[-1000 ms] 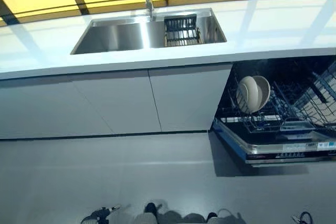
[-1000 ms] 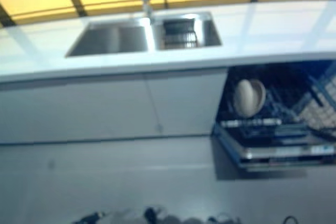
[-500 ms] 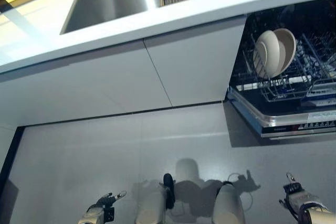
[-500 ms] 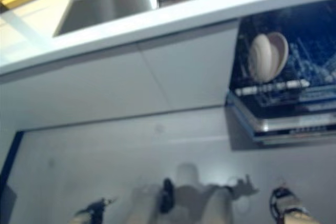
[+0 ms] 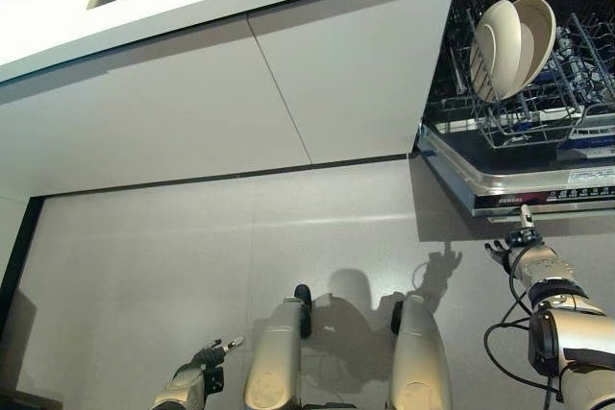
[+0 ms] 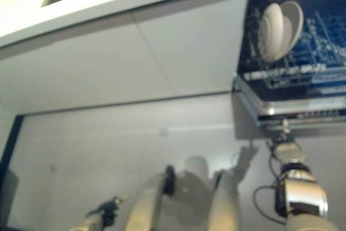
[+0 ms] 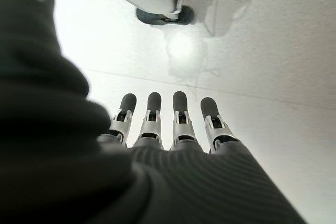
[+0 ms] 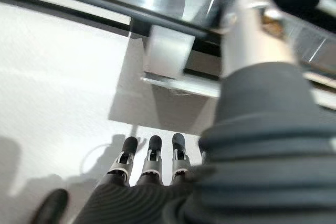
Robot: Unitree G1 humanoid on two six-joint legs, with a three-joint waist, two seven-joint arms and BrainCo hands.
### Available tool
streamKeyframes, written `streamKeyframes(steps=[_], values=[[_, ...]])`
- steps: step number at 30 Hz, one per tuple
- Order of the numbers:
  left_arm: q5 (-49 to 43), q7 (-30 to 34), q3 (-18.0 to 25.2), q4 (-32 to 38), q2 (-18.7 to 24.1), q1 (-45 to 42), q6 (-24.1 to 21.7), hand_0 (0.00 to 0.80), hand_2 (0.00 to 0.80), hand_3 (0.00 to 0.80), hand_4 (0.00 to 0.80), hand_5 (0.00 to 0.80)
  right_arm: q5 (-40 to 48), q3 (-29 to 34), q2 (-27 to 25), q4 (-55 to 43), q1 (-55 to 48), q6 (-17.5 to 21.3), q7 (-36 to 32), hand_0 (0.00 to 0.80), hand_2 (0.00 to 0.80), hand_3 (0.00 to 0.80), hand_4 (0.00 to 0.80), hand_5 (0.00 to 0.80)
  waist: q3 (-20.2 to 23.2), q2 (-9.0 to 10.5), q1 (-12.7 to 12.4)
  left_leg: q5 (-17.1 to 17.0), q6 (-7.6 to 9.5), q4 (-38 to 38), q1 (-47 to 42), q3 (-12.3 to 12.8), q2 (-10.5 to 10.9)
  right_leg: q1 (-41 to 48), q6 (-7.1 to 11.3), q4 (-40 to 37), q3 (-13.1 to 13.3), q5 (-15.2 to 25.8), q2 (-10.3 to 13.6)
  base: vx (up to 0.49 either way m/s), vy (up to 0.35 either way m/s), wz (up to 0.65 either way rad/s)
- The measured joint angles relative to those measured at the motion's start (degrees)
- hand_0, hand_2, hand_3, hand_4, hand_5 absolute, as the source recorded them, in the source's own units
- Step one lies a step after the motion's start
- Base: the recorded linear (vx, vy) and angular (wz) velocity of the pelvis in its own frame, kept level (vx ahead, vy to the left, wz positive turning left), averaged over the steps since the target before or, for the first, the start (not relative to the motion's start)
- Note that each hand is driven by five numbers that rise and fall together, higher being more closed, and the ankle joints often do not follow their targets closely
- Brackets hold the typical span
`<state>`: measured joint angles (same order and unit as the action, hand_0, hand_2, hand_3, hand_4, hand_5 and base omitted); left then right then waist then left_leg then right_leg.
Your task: Take plates into dishwasher
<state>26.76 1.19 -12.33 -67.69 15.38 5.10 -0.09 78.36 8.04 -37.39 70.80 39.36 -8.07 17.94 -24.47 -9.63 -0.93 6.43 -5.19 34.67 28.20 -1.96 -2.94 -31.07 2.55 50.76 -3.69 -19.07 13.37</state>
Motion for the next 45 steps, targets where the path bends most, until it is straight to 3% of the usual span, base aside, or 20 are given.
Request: streamKeyframes(steps=[4, 5, 6, 8, 9, 12, 13, 17, 19, 22, 31, 37, 42, 45], values=[[1.1, -0.2, 0.1, 0.5, -0.1, -0.4, 0.5, 0.000, 0.000, 0.000, 0.000, 0.000, 1.9, -1.5, -3.0, 0.1, 5.6, 0.2, 1.5, 0.000, 0.000, 0.000, 0.000, 0.000, -0.2, -0.29, -1.0, -0.8, -0.90, -2.1, 0.5, -1.0, 0.3, -1.3, -0.91, 0.0, -0.9, 0.7, 0.4, 0.007, 0.006, 0.09], [1.2, -0.3, 0.1, 0.7, -0.2, -0.5, 0.7, 0.000, 0.000, 0.000, 0.000, 0.000, 2.1, -1.8, -3.3, 0.6, 6.1, 0.3, 2.3, 0.000, 0.000, 0.000, 0.000, 0.000, -0.2, -0.30, -1.6, -1.0, -0.57, -1.9, 0.6, -1.2, 0.4, -1.6, -1.86, -0.2, -1.3, 1.3, 1.0, -0.006, 0.010, 0.07], [1.5, -0.3, 0.0, 1.1, -0.2, -1.2, 0.9, 0.000, 0.000, 0.000, 0.000, 0.000, 2.4, -1.9, -3.5, 0.5, 6.5, 0.6, 2.4, 0.000, 0.000, 0.000, 0.000, 0.000, -0.2, -0.65, -1.4, 0.3, 1.54, 1.7, 2.0, -0.8, 1.0, -2.3, -2.30, 0.1, -2.5, 1.6, 1.7, 0.000, 0.000, 0.00], [1.5, -0.5, 0.1, 1.2, -0.6, -1.8, 1.6, 0.000, 0.000, 0.000, 0.000, 0.000, 2.9, -3.0, -3.9, 0.3, 8.3, 0.6, 2.2, 0.000, 0.000, 0.000, 0.000, 0.000, -0.7, -0.99, -1.8, 4.6, 1.48, 6.9, 2.6, 0.4, 2.8, -3.1, -1.94, 1.2, -4.3, 1.7, 2.8, -0.036, 0.000, -0.13], [1.5, -0.7, 0.1, 1.6, -0.7, -1.8, 1.9, 0.000, 0.000, 0.000, 0.000, 0.000, 3.0, -3.5, -4.1, 0.4, 8.3, 0.9, 2.0, 0.000, 0.000, 0.000, 0.000, 0.000, -0.9, -1.22, -2.2, 4.5, 0.66, 6.3, 2.6, -0.2, 2.9, -3.1, -1.90, 1.2, -4.6, 1.7, 2.7, 0.000, 0.000, 0.00], [1.5, -1.0, 0.1, 4.0, -0.4, -2.2, 2.1, 0.000, 0.000, 0.000, 0.000, 0.000, 3.0, -4.6, -4.5, 0.5, 8.5, 1.8, 1.4, 0.000, 0.000, 0.000, 0.000, 0.000, -1.2, -1.27, -2.7, 3.8, 0.62, 5.0, 2.4, -0.8, 2.9, -1.9, -3.19, 2.6, -5.3, -1.0, 1.8, 0.087, -0.033, 0.11], [1.5, -1.0, 0.1, 4.1, -0.4, -2.3, 2.3, 0.000, 0.000, 0.000, 0.000, 0.000, 3.0, -5.1, -4.4, 0.3, 8.7, 1.9, 0.0, 0.000, 0.000, 0.000, 0.000, 0.000, -1.3, -1.14, -2.8, 3.5, 1.53, 5.6, 2.5, -0.9, 3.1, -2.0, -3.65, 1.9, -6.1, -0.4, 2.1, -0.066, -0.034, -0.05], [1.4, -0.8, 0.1, 5.1, -0.3, -2.7, 3.3, 0.000, 0.000, 0.000, 0.000, 0.000, 2.3, -9.0, -5.1, -0.5, 8.9, 2.0, -2.6, 0.000, 0.000, 0.000, 0.000, 0.000, -1.4, -1.24, -3.1, 2.5, 0.40, 2.9, 2.0, -1.2, 3.1, -1.8, -4.41, 0.3, -8.0, 0.7, 1.5, 0.012, -0.028, 0.02], [1.2, -0.7, 0.1, 5.7, -0.1, -2.9, 3.3, 0.000, 0.000, 0.000, 0.000, 0.000, 2.3, -9.4, -5.4, -0.6, 9.0, 2.0, -3.1, 0.000, 0.000, 0.000, 0.000, 0.000, -1.6, -0.88, -3.3, 1.8, 1.43, 2.1, 1.3, -1.4, 3.0, -1.0, -5.01, -1.1, -8.3, 1.6, 1.5, 0.064, -0.019, 0.13], [1.0, -0.7, 0.1, 5.7, 0.0, -3.4, 3.6, 0.000, 0.000, 0.000, 0.000, 0.000, 1.9, -9.7, -5.6, -1.3, 9.7, 2.3, -5.9, 0.000, 0.000, 0.000, 0.000, 0.000, -1.7, -0.91, -3.3, 2.7, 1.34, 3.9, 1.4, -1.0, 3.2, -0.8, -5.00, -0.7, -8.6, 1.6, 1.2, 0.020, -0.005, -0.07], [0.9, 0.0, 0.1, 7.1, 1.8, -3.8, 4.6, 0.000, 0.000, 0.000, 0.000, 0.000, -1.8, -11.3, -9.4, -3.0, 16.0, 2.5, -11.5, 0.000, 0.000, 0.000, 0.000, 0.000, -2.1, -0.31, -3.6, 1.4, 0.95, 1.2, -1.3, -1.1, 3.3, 1.8, -4.80, -2.3, -9.3, 2.3, 1.5, -0.001, 0.009, 0.07], [0.9, 0.0, 0.1, 8.7, 2.3, -3.2, 5.5, 0.000, 0.000, 0.000, 0.000, 0.000, -5.2, -11.6, -11.8, -9.4, 25.8, 8.0, -17.7, 0.000, 0.000, 0.000, 0.000, 0.000, -2.0, -0.12, -4.8, 1.4, 0.80, 0.5, -3.6, -1.0, 3.2, 4.5, -4.92, -2.9, -9.7, 2.0, 1.6, -0.016, 0.027, 0.04], [0.9, -0.1, 0.0, 9.4, 4.4, -2.8, 5.9, 0.000, 0.000, 0.000, 0.000, 0.000, -6.9, -13.2, -11.8, -10.7, 31.4, 9.1, -19.0, 0.000, 0.000, 0.000, 0.000, 0.000, -0.3, 2.64, -5.8, 1.3, 1.00, 0.2, -4.6, -0.6, 2.8, 5.6, -4.93, -3.2, -10.1, 1.2, 1.9, -0.011, 0.025, 0.06], [0.9, -0.1, 0.0, 9.9, 4.6, -2.2, 6.0, 0.000, 0.000, 0.000, 0.000, 0.000, -8.6, -13.2, -11.6, -10.4, 31.0, 9.0, -18.9, 0.000, 0.000, 0.000, 0.000, 0.000, 0.1, 3.29, -6.1, 1.3, 0.99, -0.3, -5.2, 0.0, 2.4, 6.5, -4.57, -4.0, -10.0, 1.5, 1.7, 0.037, 0.006, 0.02]])
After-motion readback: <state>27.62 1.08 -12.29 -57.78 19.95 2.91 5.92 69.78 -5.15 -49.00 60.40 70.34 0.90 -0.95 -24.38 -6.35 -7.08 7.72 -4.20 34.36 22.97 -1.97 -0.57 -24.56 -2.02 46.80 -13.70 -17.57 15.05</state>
